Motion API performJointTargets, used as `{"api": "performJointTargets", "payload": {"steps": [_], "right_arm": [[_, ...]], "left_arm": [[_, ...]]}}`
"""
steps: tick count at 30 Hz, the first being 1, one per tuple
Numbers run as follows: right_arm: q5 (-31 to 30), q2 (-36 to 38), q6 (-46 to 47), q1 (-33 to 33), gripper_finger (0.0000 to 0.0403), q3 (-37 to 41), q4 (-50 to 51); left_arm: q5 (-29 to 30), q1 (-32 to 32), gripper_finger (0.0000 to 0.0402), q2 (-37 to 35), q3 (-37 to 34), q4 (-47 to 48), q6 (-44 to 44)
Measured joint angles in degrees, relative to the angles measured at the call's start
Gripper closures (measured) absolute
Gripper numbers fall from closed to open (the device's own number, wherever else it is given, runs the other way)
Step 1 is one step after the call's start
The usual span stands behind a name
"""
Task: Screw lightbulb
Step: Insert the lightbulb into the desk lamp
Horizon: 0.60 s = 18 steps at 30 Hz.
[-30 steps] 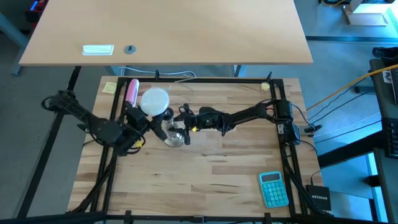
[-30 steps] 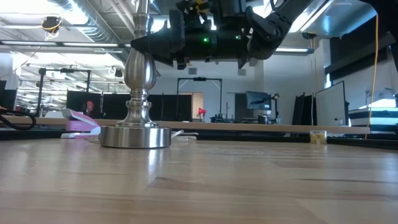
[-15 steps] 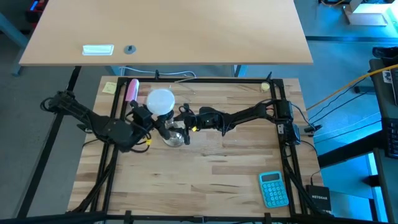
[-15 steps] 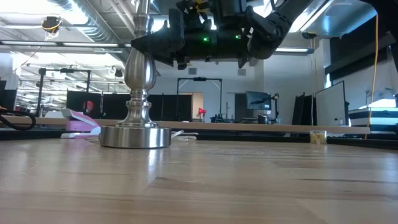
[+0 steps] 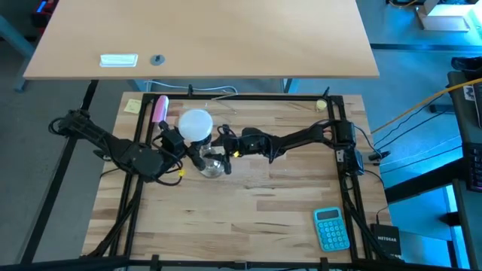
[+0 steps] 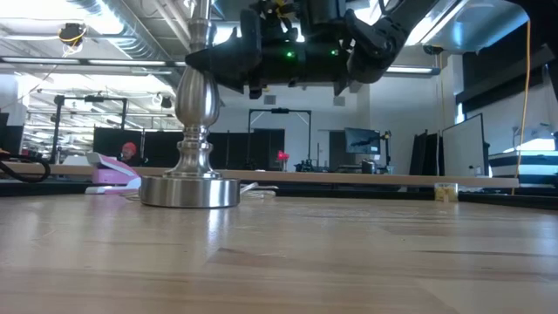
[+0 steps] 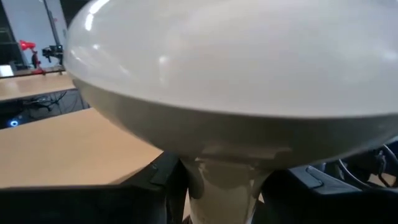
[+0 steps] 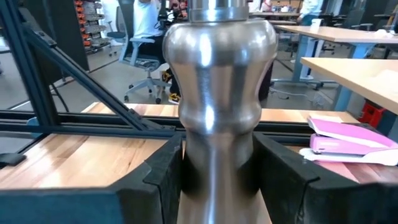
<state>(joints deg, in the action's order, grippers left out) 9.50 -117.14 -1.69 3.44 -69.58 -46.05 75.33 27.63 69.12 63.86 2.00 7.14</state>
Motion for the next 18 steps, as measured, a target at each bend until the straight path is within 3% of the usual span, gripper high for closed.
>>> {"api": "performJointTargets", "payload": {"steps": [12, 18], "right_arm": [[13.9, 5.8, 1.8, 0.1, 0.0252, 0.3, 5.0], [23.4, 5.9, 3.6, 0.1, 0.0266, 0.3, 4.4]], "left_arm": [[-8.4, -0.1, 0.0251, -2.0, 0.3, -1.7, -2.7], [-20.0, -2.1, 0.025, -1.9, 0.3, -1.6, -4.0]]}}
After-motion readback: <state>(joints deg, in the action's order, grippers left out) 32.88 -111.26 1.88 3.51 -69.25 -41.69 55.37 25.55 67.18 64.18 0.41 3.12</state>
